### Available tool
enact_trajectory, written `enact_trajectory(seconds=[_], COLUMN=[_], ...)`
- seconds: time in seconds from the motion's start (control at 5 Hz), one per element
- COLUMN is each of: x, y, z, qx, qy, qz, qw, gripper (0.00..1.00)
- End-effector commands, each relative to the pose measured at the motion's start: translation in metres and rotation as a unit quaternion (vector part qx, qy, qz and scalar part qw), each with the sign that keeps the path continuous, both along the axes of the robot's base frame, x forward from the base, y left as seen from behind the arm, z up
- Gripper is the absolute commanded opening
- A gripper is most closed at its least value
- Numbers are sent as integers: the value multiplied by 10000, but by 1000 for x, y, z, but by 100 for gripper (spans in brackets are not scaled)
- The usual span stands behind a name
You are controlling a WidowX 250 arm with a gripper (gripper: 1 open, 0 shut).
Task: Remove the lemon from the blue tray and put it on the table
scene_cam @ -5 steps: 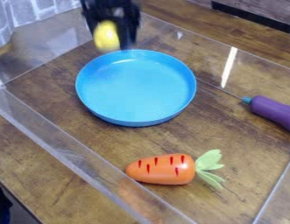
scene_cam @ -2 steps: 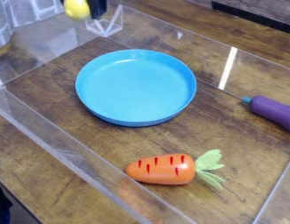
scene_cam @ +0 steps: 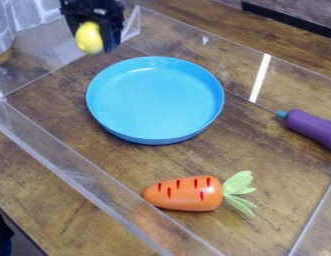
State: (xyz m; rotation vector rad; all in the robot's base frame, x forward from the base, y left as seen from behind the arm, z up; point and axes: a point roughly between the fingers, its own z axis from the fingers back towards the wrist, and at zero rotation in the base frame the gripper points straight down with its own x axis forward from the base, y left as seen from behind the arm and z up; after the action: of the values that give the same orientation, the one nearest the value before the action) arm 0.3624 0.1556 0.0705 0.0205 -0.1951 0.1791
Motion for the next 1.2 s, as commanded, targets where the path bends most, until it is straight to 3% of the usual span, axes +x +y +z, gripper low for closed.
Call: enact_trajectory(seconds=[0.0, 0.2, 0.4, 1.0], x=[14, 27, 37, 52], y=[8, 12, 20, 38], z=[28, 35, 25, 12], qx=[142, 168, 215, 452], qy=[-264, -282, -217, -39], qz=[34, 36, -5, -232], qw=[9995, 9995, 9995, 9987], gripper=[0, 0, 0, 0])
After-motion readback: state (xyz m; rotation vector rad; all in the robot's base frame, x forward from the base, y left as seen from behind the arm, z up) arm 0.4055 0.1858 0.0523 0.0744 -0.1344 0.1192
